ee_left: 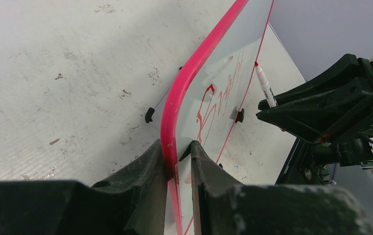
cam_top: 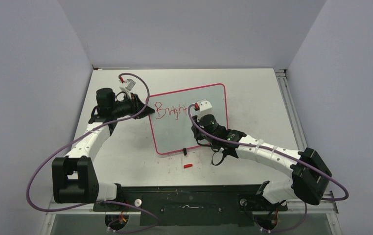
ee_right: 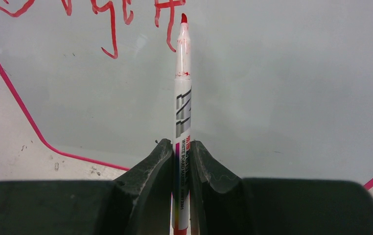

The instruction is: Write a sentence on the whiteboard

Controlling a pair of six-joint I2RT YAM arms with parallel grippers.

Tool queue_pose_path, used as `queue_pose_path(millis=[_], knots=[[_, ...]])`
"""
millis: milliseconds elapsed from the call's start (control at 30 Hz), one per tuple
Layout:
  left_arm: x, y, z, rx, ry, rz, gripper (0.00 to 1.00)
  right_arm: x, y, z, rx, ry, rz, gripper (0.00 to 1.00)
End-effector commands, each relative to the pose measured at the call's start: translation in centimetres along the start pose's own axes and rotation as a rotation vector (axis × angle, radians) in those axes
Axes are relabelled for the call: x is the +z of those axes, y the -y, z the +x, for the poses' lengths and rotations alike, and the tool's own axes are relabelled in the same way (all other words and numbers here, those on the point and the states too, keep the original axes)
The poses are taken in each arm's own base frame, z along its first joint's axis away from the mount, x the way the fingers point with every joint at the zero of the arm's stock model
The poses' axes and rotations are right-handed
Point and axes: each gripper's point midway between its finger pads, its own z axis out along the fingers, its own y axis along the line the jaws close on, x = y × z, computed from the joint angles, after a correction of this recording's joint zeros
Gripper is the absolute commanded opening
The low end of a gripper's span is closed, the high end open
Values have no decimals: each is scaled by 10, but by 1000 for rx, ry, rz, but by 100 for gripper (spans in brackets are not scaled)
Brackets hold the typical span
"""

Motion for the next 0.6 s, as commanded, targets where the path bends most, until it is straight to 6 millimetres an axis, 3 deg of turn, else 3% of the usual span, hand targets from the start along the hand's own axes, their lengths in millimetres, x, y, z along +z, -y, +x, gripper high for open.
queue_pose_path(millis=[0,567], knots=[[-3,10,-21,97,49,7,15,4,-5,-21,13,39,-15,5],[-3,10,-20,96,48,6,15,13,0,-7,13,-31,4,5]])
